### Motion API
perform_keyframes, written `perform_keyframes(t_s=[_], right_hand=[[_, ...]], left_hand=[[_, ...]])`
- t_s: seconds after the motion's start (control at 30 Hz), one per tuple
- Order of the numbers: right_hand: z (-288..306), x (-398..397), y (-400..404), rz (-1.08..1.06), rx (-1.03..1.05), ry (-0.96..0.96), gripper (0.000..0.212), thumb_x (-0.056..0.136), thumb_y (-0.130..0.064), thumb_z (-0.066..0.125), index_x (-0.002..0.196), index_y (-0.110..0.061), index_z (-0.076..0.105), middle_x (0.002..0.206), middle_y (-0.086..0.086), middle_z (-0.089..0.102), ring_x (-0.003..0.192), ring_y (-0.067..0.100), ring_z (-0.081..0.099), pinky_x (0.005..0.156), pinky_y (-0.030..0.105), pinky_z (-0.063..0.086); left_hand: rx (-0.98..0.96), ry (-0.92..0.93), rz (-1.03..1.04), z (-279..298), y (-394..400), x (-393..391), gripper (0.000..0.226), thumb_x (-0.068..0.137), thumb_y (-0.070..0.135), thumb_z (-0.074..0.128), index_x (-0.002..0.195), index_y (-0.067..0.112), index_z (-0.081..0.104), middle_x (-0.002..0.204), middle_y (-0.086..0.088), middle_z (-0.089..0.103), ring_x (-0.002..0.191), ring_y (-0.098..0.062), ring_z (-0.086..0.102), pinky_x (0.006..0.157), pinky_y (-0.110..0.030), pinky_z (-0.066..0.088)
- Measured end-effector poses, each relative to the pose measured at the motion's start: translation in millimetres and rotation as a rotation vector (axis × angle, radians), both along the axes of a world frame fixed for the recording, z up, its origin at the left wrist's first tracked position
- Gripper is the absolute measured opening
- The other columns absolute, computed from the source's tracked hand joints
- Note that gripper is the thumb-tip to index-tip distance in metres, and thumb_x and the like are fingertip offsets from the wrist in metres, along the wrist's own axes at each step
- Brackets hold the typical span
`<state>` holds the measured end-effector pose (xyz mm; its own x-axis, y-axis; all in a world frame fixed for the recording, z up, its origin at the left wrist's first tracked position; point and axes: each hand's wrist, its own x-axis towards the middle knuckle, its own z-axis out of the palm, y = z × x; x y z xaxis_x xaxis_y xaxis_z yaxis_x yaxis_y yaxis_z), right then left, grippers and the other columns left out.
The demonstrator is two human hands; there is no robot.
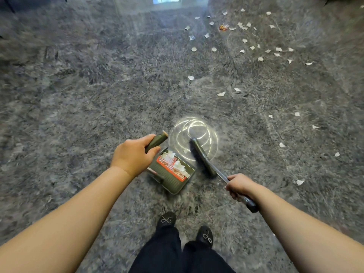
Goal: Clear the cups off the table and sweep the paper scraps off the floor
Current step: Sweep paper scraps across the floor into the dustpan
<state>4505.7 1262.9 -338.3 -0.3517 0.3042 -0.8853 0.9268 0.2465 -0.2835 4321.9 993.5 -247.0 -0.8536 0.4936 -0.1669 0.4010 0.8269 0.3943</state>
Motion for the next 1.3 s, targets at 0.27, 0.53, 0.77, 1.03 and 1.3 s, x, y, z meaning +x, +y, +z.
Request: perform_keyframes(t_s=[0.27,0.53,0.77,1.03,1.3], right_hand=[[7,-25,-29,0.247,-0.098,-0.096,0.031,0.084,0.003,0.047,0.11,-0.001,0.062,0.045,0.003,0.051,0.043,0.016,0.047,0.043,0.022,0.04],[40,6,-41,0.115,-0.155,-0.052,0.044,0.084,0.004,0.047,0.128,0.002,0.05,0.052,0.009,0.045,0.035,0.014,0.042,0.036,0.019,0.036],[57,24,-34,-0.021,-0.129,0.04,0.042,0.084,0.007,0.043,0.116,-0.015,0.061,0.053,0.006,0.042,0.029,0.011,0.04,0.035,0.018,0.034],[48,0,-1,0.205,0.039,0.013,0.033,0.079,0.008,0.039,0.079,-0.019,0.059,0.054,0.006,0.045,0.037,0.017,0.043,0.036,0.02,0.036],[42,-26,-8,0.67,0.17,-0.224,0.037,0.082,-0.001,0.05,0.114,-0.007,0.067,0.069,0.004,0.059,0.068,0.02,0.061,0.056,0.026,0.046]], left_hand=[[-0.082,0.04,-0.165,7,12,-36,0.031,0.09,0.05,0.056,0.119,0.04,0.058,0.082,0.003,0.069,0.079,-0.023,0.064,0.064,-0.029,0.046],[0.02,0.147,-0.222,-2,-15,-30,0.047,0.079,0.063,0.043,0.112,0.037,0.064,0.071,0.003,0.07,0.065,-0.026,0.066,0.054,-0.028,0.044],[0.035,0.189,-0.052,5,-36,-8,0.031,0.078,0.033,0.078,0.108,0.029,0.07,0.065,-0.004,0.07,0.057,-0.032,0.066,0.05,-0.027,0.039],[-0.09,0.06,0.054,18,-18,-8,0.034,0.088,0.044,0.064,0.12,0.037,0.063,0.087,-0.007,0.072,0.084,-0.033,0.066,0.066,-0.033,0.046],[-0.078,0.057,0.105,13,-21,-18,0.029,0.087,0.043,0.064,0.115,0.037,0.065,0.086,-0.007,0.071,0.083,-0.033,0.065,0.067,-0.034,0.047]])
